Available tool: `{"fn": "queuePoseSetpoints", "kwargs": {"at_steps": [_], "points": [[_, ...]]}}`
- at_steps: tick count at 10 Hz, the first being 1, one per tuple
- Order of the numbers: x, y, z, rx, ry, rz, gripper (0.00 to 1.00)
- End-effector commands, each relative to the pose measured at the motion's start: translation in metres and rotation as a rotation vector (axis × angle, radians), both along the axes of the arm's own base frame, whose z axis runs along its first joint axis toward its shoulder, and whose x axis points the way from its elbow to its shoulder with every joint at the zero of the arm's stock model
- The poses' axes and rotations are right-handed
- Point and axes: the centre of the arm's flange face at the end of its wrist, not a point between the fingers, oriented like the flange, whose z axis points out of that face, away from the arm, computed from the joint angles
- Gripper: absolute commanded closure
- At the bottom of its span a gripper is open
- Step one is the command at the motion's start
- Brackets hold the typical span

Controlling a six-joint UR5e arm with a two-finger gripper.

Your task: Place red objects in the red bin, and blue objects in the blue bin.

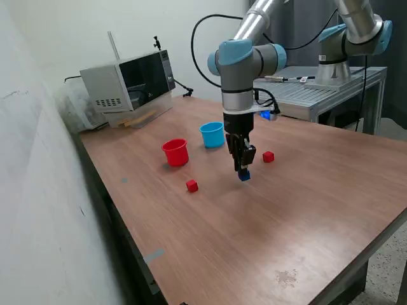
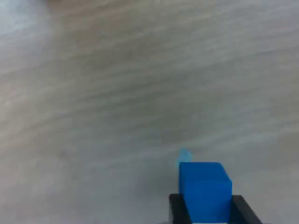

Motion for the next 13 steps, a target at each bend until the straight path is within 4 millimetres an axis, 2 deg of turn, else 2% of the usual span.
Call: {"fn": "queuePoseSetpoints", "kwargs": {"at_steps": [1,2,3,4,5,7,8,10,13], "points": [[0.006,0.006,0.055,0.002,0.042,0.019,1.00],[0.018,0.008,0.075,0.010,0.028,0.038,1.00],[0.031,0.029,0.114,0.013,0.060,0.039,1.00],[0.040,0.061,0.128,0.018,0.061,0.016,1.00],[0.047,0.104,0.135,0.023,0.055,-0.033,1.00],[0.065,0.187,0.126,0.026,0.011,-0.131,1.00],[0.074,0.218,0.119,0.024,-0.018,-0.172,1.00],[0.091,0.262,0.108,0.022,-0.058,-0.222,1.00],[0.098,0.287,0.099,0.019,-0.079,-0.250,1.00]]}}
